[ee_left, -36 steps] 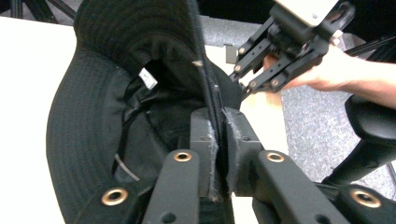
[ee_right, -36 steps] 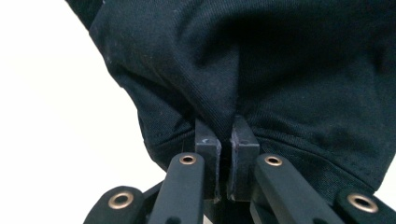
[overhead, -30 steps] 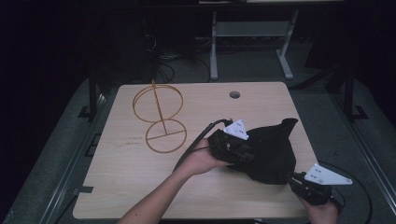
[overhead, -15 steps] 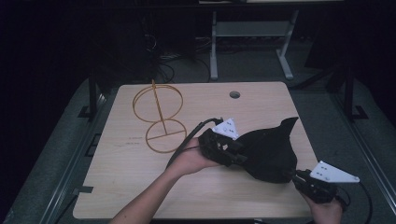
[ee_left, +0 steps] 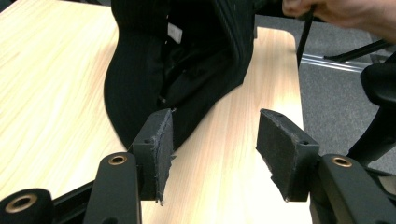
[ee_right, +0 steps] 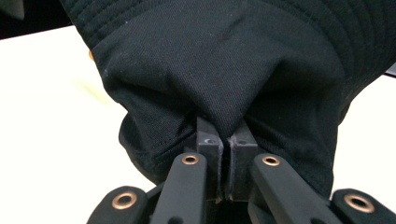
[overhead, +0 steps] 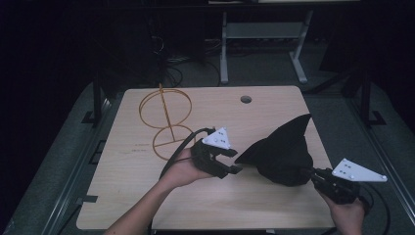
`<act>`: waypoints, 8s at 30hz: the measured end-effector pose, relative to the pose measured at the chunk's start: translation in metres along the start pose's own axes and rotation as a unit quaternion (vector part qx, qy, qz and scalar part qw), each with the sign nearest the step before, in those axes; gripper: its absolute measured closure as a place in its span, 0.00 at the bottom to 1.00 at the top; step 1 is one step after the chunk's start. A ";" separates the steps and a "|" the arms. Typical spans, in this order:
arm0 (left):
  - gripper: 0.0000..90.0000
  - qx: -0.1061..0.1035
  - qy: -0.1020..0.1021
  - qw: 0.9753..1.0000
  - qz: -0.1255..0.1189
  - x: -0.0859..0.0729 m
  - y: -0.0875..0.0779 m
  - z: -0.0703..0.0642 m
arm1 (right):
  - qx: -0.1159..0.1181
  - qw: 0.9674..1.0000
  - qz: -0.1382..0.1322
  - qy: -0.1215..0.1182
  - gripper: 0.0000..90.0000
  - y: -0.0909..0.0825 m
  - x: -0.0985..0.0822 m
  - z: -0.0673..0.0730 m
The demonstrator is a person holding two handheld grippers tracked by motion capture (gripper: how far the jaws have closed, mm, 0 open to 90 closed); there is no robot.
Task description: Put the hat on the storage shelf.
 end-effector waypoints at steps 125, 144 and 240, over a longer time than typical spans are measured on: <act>0.31 0.053 -0.028 0.998 0.008 -0.134 -0.017 0.014 | 0.162 0.983 -0.064 -0.054 0.96 0.105 0.284 0.031; 0.31 0.055 -0.026 0.998 0.005 -0.134 -0.022 0.018 | 0.182 0.980 -0.049 -0.068 0.96 0.136 0.320 0.047; 0.31 0.025 -0.014 0.999 0.022 -0.137 -0.011 0.013 | 0.215 0.973 0.037 -0.077 0.94 0.301 0.355 0.122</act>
Point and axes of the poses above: each handheld gripper's, and its own axes: y roughly forward along the jaws, x roughly out of its top, z roughly to its left, the point moved 8 cm from there along y, roughly forward along the jaws, and after that the axes turned 5 degrees about -y, right-handed, at the moved point
